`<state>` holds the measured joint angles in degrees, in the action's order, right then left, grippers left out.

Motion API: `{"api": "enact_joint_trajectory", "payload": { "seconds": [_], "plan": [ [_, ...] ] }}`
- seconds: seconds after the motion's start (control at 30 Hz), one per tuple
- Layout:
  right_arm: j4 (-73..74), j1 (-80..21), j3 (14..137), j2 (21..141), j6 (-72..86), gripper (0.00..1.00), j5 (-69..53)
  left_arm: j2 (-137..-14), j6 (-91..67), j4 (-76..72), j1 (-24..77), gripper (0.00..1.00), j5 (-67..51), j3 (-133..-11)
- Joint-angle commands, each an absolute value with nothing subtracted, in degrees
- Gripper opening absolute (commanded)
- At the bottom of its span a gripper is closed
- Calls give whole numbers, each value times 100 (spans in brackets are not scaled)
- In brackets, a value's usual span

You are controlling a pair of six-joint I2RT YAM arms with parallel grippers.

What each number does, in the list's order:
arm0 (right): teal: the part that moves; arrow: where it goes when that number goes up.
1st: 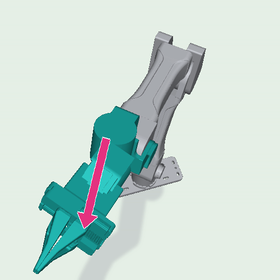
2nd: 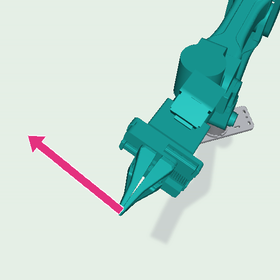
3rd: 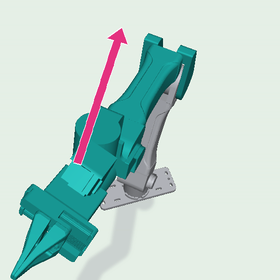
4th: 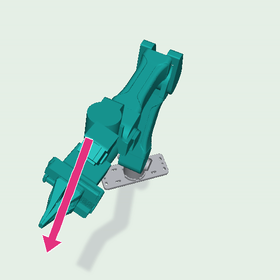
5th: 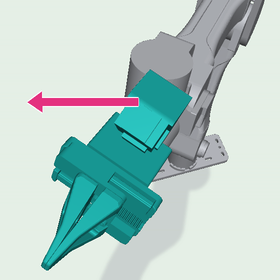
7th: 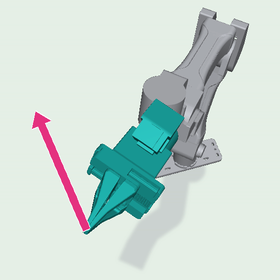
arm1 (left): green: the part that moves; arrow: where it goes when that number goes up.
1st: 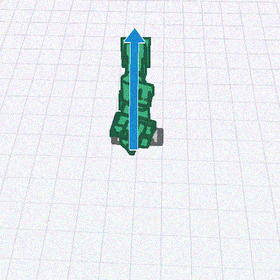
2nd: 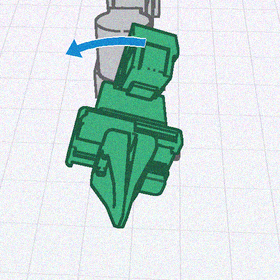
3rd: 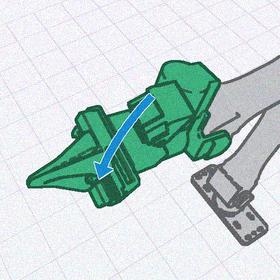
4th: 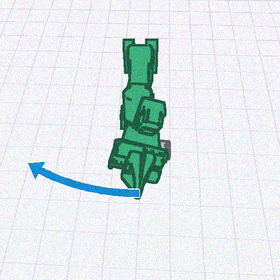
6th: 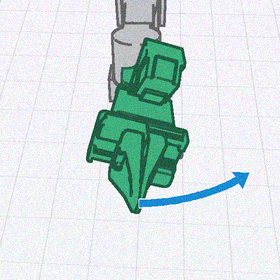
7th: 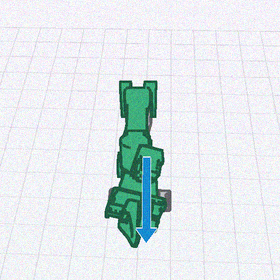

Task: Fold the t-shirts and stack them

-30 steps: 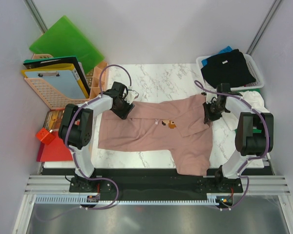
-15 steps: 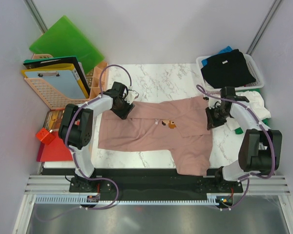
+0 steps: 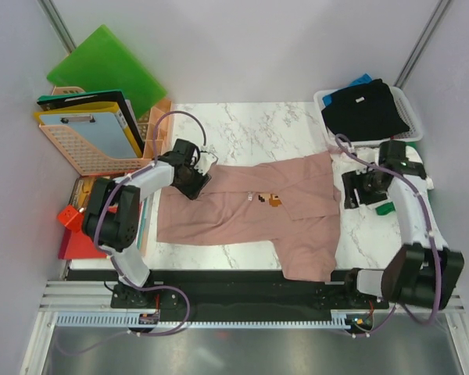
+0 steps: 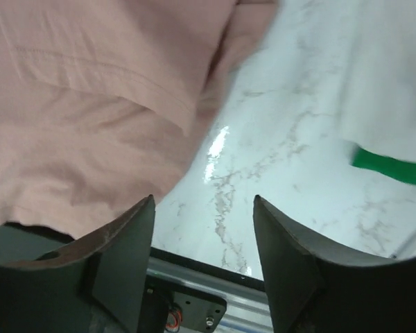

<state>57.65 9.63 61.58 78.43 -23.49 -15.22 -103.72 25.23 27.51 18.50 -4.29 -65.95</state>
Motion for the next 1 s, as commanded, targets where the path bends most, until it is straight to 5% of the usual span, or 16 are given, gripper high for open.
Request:
{"api": "enact_joint_trajectory", "payload": {
  "seconds": [0.0,0.1,0.2,0.3,0.43,0.57,0.77,0.97],
  "plan": [
    [5389,1257,6206,6489,-2602,70,-1529,-8933,2760,2243,1855,63,-308,-6066],
    [5046,1257,6021,5741,-2391,98,-2011,-7469,3014,1192,1855,68,78,-5495],
    [5324,1257,6221,5791,-2652,98,-2907,-6463,3278,503,1793,90,895,-4862],
    [5809,1257,6538,6344,-2926,98,-3358,-5426,3401,457,1758,100,1291,-4527],
    [5679,1257,6522,6399,-2656,98,-3042,-3680,3463,642,1732,100,1731,-4115],
    [4224,1257,5777,4980,-1734,98,-2234,-2868,3551,582,1117,100,1837,-3877],
    [3840,1274,5239,4131,-1345,98,-2022,-2646,3182,1317,923,100,1451,-3736],
    [4858,1274,5676,4807,-1916,98,-2496,-2689,3014,3459,923,100,-507,-4350]
  ]
}}
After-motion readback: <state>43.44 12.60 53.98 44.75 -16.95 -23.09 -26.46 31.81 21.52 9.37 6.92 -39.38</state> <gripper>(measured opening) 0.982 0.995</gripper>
